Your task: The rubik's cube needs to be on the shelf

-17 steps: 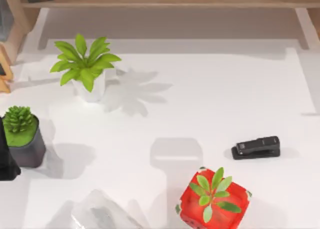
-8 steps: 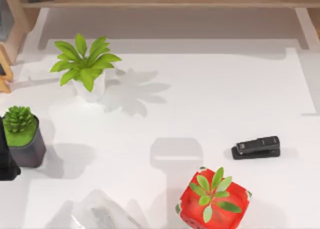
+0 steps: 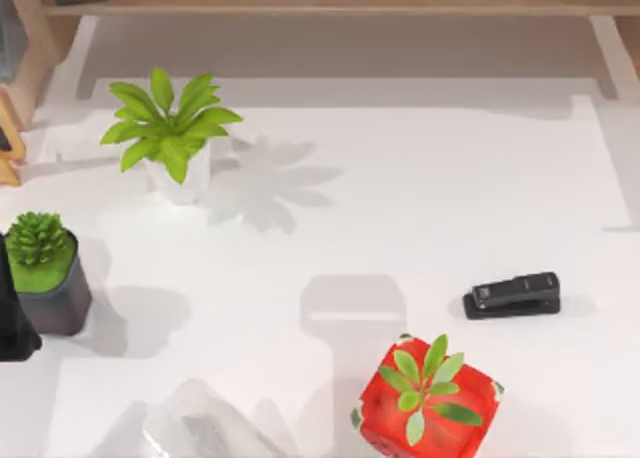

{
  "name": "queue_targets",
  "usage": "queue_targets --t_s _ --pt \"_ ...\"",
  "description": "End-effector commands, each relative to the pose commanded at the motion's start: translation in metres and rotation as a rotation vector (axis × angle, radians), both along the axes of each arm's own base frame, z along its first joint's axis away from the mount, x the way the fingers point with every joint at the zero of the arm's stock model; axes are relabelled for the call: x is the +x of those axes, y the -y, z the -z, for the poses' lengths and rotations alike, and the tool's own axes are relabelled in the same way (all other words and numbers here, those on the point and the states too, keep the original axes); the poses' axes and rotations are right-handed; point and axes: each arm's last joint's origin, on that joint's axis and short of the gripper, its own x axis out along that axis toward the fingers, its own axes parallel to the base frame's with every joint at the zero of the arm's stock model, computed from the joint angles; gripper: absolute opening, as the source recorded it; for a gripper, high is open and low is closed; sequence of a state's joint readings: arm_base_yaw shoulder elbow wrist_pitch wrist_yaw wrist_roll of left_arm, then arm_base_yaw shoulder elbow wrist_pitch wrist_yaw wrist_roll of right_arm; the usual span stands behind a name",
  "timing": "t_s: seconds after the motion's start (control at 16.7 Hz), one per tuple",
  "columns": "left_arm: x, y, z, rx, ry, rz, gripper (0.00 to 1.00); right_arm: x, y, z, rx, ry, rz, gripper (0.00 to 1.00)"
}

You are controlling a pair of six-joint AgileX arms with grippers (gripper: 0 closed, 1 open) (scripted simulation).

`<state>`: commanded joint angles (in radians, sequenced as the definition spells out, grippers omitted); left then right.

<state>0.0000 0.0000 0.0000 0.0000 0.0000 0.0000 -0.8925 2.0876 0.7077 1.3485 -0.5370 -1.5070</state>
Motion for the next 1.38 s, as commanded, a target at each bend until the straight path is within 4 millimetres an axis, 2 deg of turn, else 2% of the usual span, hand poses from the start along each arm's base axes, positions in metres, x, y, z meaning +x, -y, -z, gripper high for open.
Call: queue_targets --t_s 0.18,0.3,0.48,0.6,0.78,1.02,1.2,1.38 --pt "0.0 0.0 0.0 0.0 0.0 0.0 1.0 0.022 0.057 -0.022 0.073 -0.008 0.163 1.0" --pt "0.0 0.0 0.0 0.0 0.0 0.0 1.0 0.043 0.087 -0.044 0.157 -0.027 0.244 1.0" --pt "0.0 0.0 0.0 0.0 0.0 0.0 1.0 0.081 0.112 -0.077 0.34 -0.096 0.329 1.0" --pt "0.0 0.0 0.0 0.0 0.0 0.0 1.0 0.107 0.113 -0.1 0.477 -0.162 0.368 1.0" --pt "0.0 0.0 0.0 0.0 0.0 0.0 1.0 0.144 0.092 -0.132 0.681 -0.285 0.406 1.0" --pt "0.0 0.0 0.0 0.0 0.0 0.0 1.0 0.183 0.037 -0.159 0.919 -0.486 0.443 1.0" --pt "0.0 0.0 0.0 0.0 0.0 0.0 1.0 0.203 -0.014 -0.163 1.054 -0.65 0.47 1.0" --pt "0.0 0.0 0.0 0.0 0.0 0.0 1.0 0.215 -0.056 -0.15 1.155 -0.817 0.518 1.0"
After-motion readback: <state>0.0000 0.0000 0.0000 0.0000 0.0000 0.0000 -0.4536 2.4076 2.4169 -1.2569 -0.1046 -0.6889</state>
